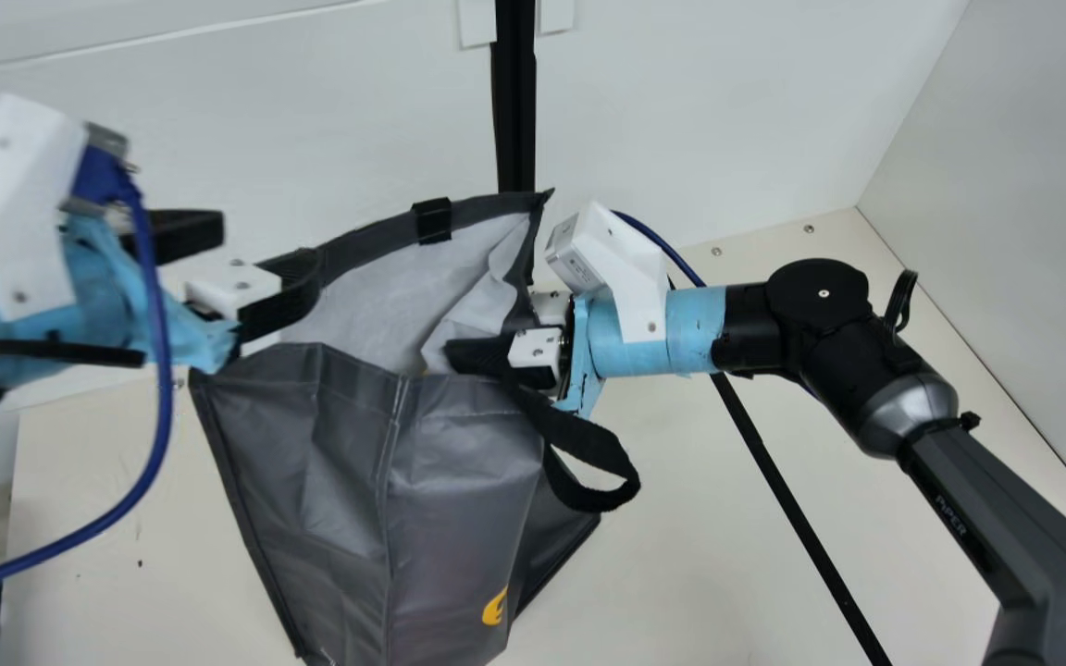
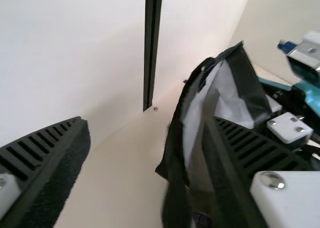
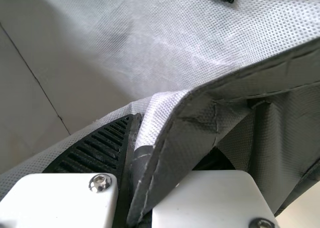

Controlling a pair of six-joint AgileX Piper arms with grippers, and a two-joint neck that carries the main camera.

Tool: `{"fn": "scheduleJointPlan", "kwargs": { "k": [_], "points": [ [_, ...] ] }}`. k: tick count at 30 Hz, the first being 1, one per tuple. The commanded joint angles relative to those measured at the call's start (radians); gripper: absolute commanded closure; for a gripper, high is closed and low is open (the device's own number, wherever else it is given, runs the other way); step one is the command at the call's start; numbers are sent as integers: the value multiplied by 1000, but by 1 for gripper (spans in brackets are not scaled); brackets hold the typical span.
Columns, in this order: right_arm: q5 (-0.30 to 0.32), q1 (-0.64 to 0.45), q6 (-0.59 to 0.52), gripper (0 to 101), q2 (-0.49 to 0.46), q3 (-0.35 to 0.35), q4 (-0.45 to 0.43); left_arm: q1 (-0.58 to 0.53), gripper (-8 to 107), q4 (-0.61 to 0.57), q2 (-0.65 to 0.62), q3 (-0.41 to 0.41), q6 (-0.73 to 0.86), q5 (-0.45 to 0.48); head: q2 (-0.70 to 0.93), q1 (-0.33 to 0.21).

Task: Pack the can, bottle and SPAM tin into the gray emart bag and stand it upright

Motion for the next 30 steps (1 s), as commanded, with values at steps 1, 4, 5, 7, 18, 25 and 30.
{"fn": "scheduleJointPlan", "kwargs": {
  "k": [1,4,5,7,18,25,30],
  "points": [
    [0,0,0,101,0,0,0,21,17,-10,-35,15,10,3,-2,-23],
    [0,0,0,101,0,0,0,56,9,-34,-78,40,26,9,-2,-23],
    [0,0,0,101,0,0,0,69,9,-40,-93,50,31,12,-2,-23],
    [-1,0,0,101,0,0,0,93,9,-48,-122,68,40,20,-2,-23],
    [-1,0,0,101,0,0,0,192,9,157,-277,169,5,78,-2,-23],
    [-1,0,0,101,0,0,0,227,9,364,-351,234,-56,132,-2,-23],
    [-1,0,0,101,0,0,0,238,9,482,-400,293,-88,153,-2,-23]
  ]
}}
